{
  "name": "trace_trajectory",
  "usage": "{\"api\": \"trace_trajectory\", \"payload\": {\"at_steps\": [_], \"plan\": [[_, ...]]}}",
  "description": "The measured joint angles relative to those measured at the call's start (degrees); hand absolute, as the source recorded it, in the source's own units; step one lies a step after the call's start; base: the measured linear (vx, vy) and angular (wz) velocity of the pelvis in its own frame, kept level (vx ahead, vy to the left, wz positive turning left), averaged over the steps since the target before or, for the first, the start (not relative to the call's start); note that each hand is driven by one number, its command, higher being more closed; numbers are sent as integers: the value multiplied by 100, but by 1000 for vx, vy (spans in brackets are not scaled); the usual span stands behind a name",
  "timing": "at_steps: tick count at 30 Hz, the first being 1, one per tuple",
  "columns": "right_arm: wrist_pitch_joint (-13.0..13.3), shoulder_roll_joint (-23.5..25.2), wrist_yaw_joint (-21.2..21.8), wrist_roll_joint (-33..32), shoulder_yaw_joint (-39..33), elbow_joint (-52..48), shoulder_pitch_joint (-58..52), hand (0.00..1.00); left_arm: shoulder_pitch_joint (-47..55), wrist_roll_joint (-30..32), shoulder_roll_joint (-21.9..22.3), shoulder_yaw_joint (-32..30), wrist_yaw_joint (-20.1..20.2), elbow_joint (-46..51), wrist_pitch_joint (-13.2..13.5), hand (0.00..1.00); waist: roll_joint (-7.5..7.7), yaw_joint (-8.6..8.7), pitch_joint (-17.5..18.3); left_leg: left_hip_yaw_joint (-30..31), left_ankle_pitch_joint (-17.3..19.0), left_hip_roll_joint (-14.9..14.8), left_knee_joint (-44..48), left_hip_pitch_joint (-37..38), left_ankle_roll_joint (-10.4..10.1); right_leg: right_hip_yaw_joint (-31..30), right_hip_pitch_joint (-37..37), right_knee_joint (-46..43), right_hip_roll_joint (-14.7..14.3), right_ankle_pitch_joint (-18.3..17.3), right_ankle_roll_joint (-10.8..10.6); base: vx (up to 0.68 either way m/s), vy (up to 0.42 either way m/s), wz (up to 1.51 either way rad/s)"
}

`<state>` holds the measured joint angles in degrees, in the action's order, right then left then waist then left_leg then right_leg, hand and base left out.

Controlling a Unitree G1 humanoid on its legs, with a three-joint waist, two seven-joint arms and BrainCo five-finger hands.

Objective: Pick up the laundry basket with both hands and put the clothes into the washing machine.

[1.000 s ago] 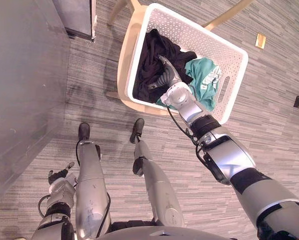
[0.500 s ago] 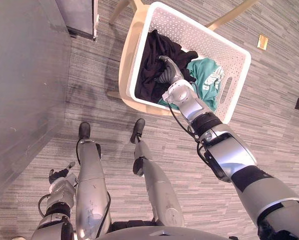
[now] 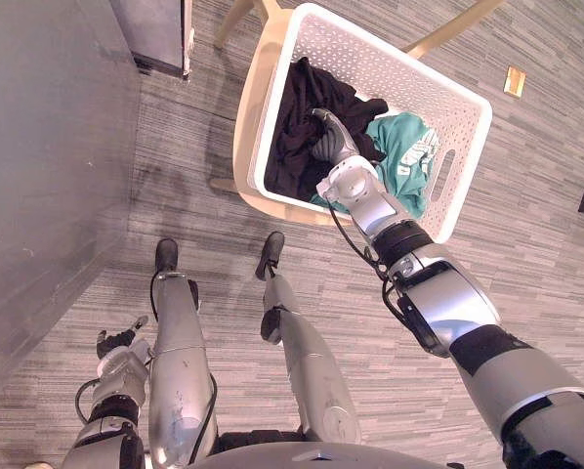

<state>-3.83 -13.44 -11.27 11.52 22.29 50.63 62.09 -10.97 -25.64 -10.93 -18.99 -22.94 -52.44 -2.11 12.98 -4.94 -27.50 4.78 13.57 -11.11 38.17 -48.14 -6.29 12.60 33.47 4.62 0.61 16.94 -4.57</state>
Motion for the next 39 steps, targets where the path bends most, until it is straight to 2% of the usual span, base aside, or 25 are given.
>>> {"api": "trace_trajectory", "payload": {"at_steps": [9, 16, 18, 22, 27, 28, 34, 39], "plan": [[60, 169, -197, -343, -487, -21, -93, 100, 0, -6, 43, -8, -1, 1, 0, 0, -52, -27, -36, -12, 54, -16, 82, 1, 12, -2, -34, 0, -7, 21, 46, -38, 16, -1], [226, 201, -464, -1663, -1358, -315, -352, 100, 0, -34, 184, -114, -4, 0, -3, 0, -122, -117, -84, -36, 54, -16, 87, 77, 12, -34, -82, -1, -10, 73, 112, -36, 12, -1], [278, 284, -657, -2180, -1675, -577, -622, 100, 6, -101, 250, -120, -8, -1, -7, 0, -177, -140, -121, -59, 55, 12, 60, 219, 14, -55, -196, -1, 4, 56, 139, -47, 22, 2], [432, 461, -832, -2882, -1853, -1090, -1072, 100, 10, -132, 257, -127, -13, 3, -7, 0, -182, -128, -124, -171, 41, 12, -33, 423, 19, -117, -298, -1, 36, -8, 231, -50, 8, -5], [761, 648, -889, -3706, -1978, -1788, -1697, 100, 100, -132, 269, -116, 0, 13, -38, 0, -204, -107, -127, -306, -32, 33, -354, 960, -7, -146, -616, -6, 86, -68, 299, 3, -5, 1], [885, 711, -882, -4047, -2064, -1984, -1880, 100, 127, -130, 287, -114, 12, 11, -60, 0, -213, -110, -124, -354, -104, 68, -552, 1204, -21, -151, -688, -112, 132, -90, 277, 0, 0, 0], [1123, 853, -857, -4677, -2213, -2572, -2530, 100, 178, -147, 313, -27, 196, 14, -123, 0, -280, -87, -106, -378, -356, 212, -1156, 1942, -42, -91, -1094, -278, 285, -291, 258, 4, -19, 14], [1216, 857, -766, -5125, -2354, -3274, -3118, 100, 490, -356, 463, 55, 307, 23, -167, 0, -449, -106, -67, -401, -652, 389, -1763, 2664, -26, 1, -1454, -578, 496, -594, 228, 3, -3, 20]]}}
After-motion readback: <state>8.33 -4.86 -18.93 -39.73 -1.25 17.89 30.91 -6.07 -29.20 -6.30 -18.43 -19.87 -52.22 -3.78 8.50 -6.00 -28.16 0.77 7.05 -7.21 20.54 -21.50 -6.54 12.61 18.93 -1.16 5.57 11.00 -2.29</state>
